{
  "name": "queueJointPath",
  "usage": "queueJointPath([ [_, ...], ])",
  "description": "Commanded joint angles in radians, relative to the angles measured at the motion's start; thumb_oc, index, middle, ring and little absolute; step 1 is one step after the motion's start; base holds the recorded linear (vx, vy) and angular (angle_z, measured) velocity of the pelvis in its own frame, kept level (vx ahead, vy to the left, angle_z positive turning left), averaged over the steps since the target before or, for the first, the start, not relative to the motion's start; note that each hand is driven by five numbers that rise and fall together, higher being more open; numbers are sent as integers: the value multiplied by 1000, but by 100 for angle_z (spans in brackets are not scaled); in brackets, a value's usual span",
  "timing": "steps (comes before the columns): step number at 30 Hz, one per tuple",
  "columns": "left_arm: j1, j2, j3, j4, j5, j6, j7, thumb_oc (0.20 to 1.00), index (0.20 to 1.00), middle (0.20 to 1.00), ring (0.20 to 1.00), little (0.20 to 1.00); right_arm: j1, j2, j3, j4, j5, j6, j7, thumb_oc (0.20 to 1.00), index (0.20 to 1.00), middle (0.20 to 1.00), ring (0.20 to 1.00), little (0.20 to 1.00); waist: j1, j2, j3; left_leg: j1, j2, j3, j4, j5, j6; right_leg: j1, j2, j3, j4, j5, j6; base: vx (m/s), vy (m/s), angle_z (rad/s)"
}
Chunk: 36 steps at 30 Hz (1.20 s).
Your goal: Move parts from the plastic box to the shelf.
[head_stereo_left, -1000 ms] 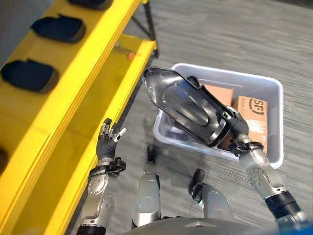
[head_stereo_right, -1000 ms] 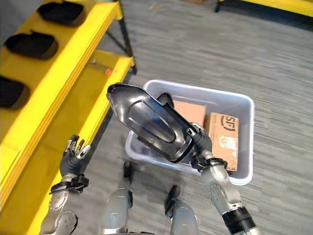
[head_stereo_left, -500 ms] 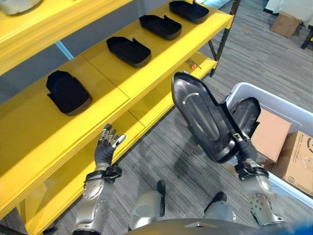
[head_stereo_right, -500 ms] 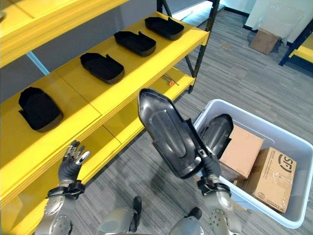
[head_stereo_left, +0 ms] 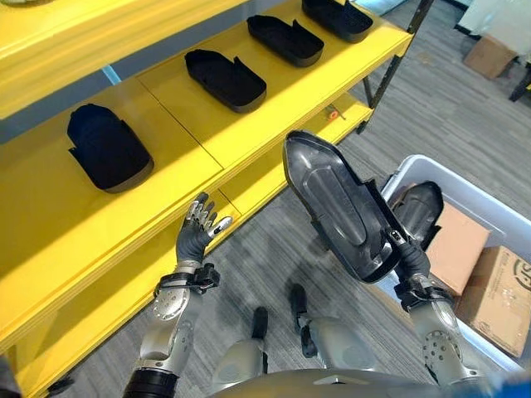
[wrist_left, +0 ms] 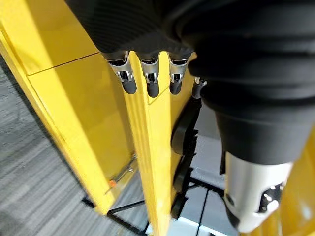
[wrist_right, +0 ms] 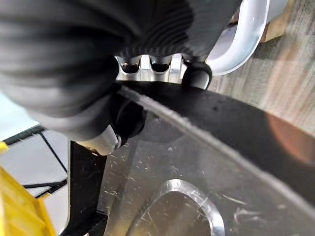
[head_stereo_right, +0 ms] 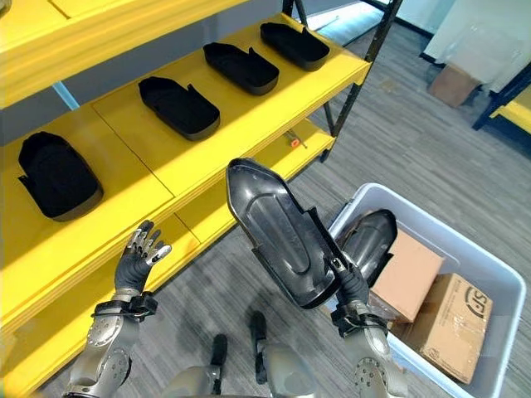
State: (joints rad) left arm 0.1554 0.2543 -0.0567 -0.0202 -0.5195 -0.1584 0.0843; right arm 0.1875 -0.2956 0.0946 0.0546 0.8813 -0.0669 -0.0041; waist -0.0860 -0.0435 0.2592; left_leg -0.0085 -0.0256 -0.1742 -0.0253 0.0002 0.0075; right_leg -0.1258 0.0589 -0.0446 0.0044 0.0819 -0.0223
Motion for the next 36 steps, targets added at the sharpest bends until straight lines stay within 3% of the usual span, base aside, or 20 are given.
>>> queueJointPath([
  [1,8,46,48,-94,5,-53,-4,1000,1000,1000,1000,1000,-47,-2,-11,-85,45,-57,23,200,200,200,200,200,7,-22,-32,1,-73,37,-16,2,13,14,-35,43,24,-37,83,73,-53,1],
  [3,7,37,49,-95,-12,-52,0,1000,1000,1000,1000,1000,-72,-12,-2,-67,58,-60,16,200,200,200,200,200,19,-29,-28,-43,-99,34,129,-44,-1,40,-45,46,5,-48,69,57,-60,-3],
  [7,-10,38,51,-109,-27,-54,1,1000,1000,1000,1000,1000,-87,-38,-19,-55,55,-68,9,200,200,200,200,200,28,-30,1,-141,-114,67,301,-42,-39,53,-71,19,21,-63,56,-56,1,42],
  [8,-3,44,62,-113,-35,-49,-7,1000,1000,1000,1000,1000,-77,-37,-37,-52,56,-67,6,200,200,200,200,200,21,-38,5,-135,-36,137,337,-87,-24,55,-93,11,36,-71,57,-25,28,59],
  [11,11,51,73,-117,-46,-47,-10,1000,1000,1000,1000,1000,-39,-30,-67,-50,57,-62,5,200,200,200,200,200,6,-49,-15,-128,92,135,320,-73,-14,50,-140,-17,53,-91,72,4,104,81],
  [12,12,51,78,-119,-53,-46,-2,1000,1000,1000,1000,1000,-28,-24,-77,-49,60,-63,2,200,200,200,200,200,-2,-47,-25,-124,164,135,279,-28,-27,44,-161,-28,64,-99,82,108,285,80],
  [13,12,52,75,-114,-64,-44,4,1000,1000,1000,1000,1000,-8,-21,-86,-54,70,-70,-5,200,200,200,200,200,-16,-24,-38,-107,292,160,126,80,-65,39,-180,-53,93,-125,94,119,354,87],
  [14,2,56,72,-109,-62,-43,12,1000,1000,1000,1000,1000,1,-19,-92,-59,74,-73,-8,200,200,200,200,200,-17,-13,-38,-114,347,175,57,155,-93,33,-193,-61,116,-138,104,142,394,121],
  [15,-5,58,68,-106,-61,-42,10,1000,1000,1000,1000,1000,12,-16,-92,-66,82,-70,-8,200,200,200,200,200,-16,-3,-38,-106,372,170,13,191,-113,27,-204,-61,148,-156,109,130,305,94],
  [16,-15,59,62,-99,-57,-44,8,1000,1000,1000,1000,1000,14,-13,-92,-68,87,-70,-6,200,200,200,200,200,-12,7,-38,-97,372,169,-17,204,-129,28,-216,-67,178,-168,119,151,301,57],
  [19,-26,60,51,-94,-62,-43,-7,1000,1000,1000,1000,1000,9,9,-78,-73,77,-62,-1,200,200,200,200,200,-6,21,-55,-64,344,173,-13,127,-149,53,-249,-56,189,-168,149,175,322,-1],
  [20,-36,81,46,-102,-55,-47,-16,1000,1000,1000,1000,1000,5,19,-82,-86,80,-61,4,200,200,200,200,200,6,12,-51,-92,290,163,48,83,-136,93,-303,-63,163,-135,174,185,371,-16],
  [24,-29,122,51,-102,-51,-49,-23,1000,1000,1000,1000,1000,8,43,-63,-94,83,-46,17,200,200,200,200,200,27,-12,-48,-148,197,174,180,2,-120,156,-401,-93,103,-46,213,128,315,38],
  [27,-22,140,62,-107,-45,-48,-18,1000,1000,1000,1000,1000,-3,51,-50,-92,85,-42,18,200,200,200,200,200,38,-20,-50,-178,170,177,218,-23,-109,158,-427,-105,88,-19,221,48,201,58],
  [28,-18,146,79,-100,-31,-50,-3,1000,1000,1000,1000,1000,-24,60,-27,-85,83,-34,27,200,200,200,200,200,59,-29,-54,-195,141,180,236,-45,-87,145,-458,-115,91,30,230,80,330,30],
  [30,0,142,93,-95,-27,-46,-2,1000,1000,1000,1000,1000,-28,58,-15,-81,77,-24,33,200,200,200,200,200,67,-33,-56,-191,121,188,229,-62,-62,117,-471,-106,127,83,218,73,233,24],
  [31,1,142,93,-96,-27,-46,-2,1000,1000,1000,1000,1000,-28,58,-14,-80,77,-24,33,200,200,200,200,200,69,-35,-57,-191,120,190,229,-62,-61,114,-473,-103,128,84,218,66,161,5],
  [33,23,138,103,-92,-37,-44,-3,1000,1000,1000,1000,1000,-33,58,2,-75,79,-17,38,200,200,200,200,200,72,-16,-34,-151,83,188,192,-59,-21,51,-489,-80,254,202,195,75,312,4],
  [34,31,138,108,-94,-31,-40,-2,1000,1000,1000,1000,1000,-33,58,7,-74,81,-17,41,200,200,200,200,200,73,-2,-20,-127,82,192,171,-58,-12,31,-474,-86,292,180,184,131,397,12],
  [36,29,133,101,-93,-25,-38,-7,1000,1000,1000,1000,1000,-40,54,16,-66,84,-15,46,200,200,200,200,200,55,15,-13,-62,81,191,80,-43,-3,-50,-342,-91,290,49,160,196,227,-22],
])
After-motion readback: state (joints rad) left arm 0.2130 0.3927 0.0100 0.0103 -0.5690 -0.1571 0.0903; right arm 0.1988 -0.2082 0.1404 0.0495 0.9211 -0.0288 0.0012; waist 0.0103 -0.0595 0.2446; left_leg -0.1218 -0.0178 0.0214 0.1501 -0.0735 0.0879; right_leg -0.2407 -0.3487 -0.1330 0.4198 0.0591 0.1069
